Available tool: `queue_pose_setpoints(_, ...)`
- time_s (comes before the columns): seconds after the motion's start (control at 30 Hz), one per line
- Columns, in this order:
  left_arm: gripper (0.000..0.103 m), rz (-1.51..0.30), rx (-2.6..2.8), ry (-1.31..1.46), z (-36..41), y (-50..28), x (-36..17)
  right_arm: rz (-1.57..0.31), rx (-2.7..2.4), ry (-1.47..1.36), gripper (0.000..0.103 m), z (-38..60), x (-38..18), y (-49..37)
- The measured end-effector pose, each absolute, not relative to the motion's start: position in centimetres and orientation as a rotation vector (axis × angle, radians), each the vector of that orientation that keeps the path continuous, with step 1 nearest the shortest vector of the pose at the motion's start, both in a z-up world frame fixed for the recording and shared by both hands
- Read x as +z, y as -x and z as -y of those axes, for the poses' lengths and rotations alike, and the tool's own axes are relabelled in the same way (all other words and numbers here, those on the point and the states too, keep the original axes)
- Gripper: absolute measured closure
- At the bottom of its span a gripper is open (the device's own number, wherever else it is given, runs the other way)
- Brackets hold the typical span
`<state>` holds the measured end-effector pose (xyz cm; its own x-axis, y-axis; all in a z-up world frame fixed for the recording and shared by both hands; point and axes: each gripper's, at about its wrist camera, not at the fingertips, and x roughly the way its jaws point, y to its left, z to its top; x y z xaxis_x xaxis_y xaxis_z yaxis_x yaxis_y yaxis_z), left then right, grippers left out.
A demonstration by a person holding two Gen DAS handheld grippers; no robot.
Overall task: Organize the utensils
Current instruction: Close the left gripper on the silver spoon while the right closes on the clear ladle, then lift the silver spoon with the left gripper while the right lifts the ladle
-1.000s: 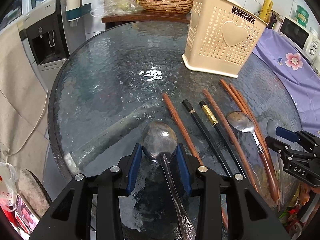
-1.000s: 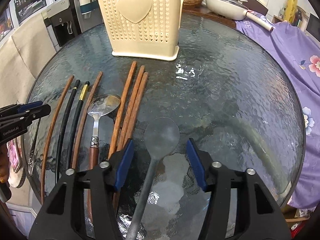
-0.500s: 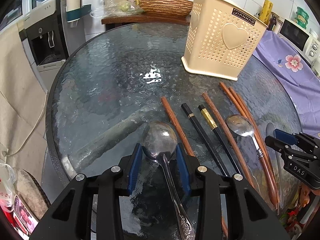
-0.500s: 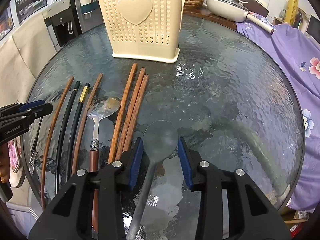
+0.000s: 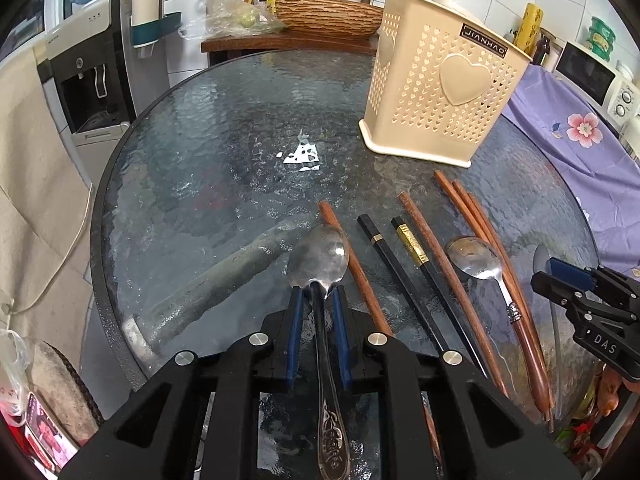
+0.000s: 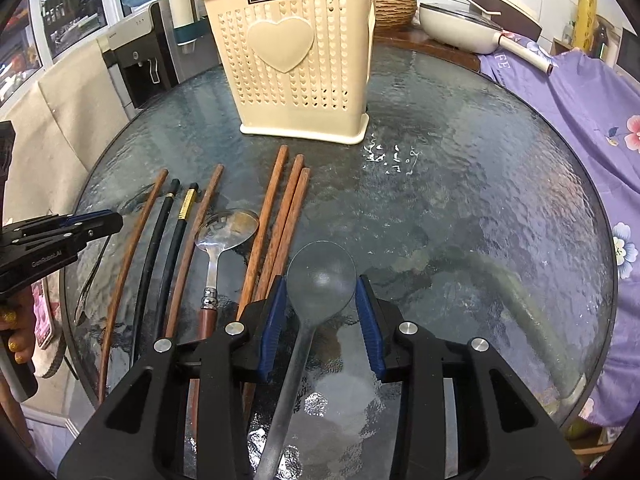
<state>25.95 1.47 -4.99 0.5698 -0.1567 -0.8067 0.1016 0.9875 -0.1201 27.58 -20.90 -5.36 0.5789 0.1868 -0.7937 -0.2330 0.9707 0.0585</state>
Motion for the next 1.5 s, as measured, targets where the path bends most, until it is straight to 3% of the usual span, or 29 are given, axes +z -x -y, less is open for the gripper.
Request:
queue_pose_setpoints(0.2,0.085,-0.961,-0.146,0.068,-1.6,-26.2,-5.3,-0.936,0.246,0.055,0.067,21.1,-5.7,-27.5)
queue_pose_setpoints(0.27,0.063,-0.956,-0.142,0.067,-1.6,-26.3,-5.2,-0.939,0.247,0.056,0.067,21.2,-5.9,-27.5)
queue_pose_setpoints(0.33,0.057,-0.946,-0.135,0.076,-1.7,-26.3,-5.1,-0.941,0.248,0.054,0.067,21.2,-6.0,-27.5)
queue_pose_setpoints(1.0,0.058,-0.994,-0.160,-0.026,-0.5,-28.9,-5.4,-0.949,0.254,0.044,0.067,21.3,-6.2,-27.7)
queue_pose_setpoints(1.5,0.068,-1.026,-0.185,-0.050,-0.2,-30.4,-5.3,-0.954,0.257,0.050,0.067,20.9,-6.4,-27.8)
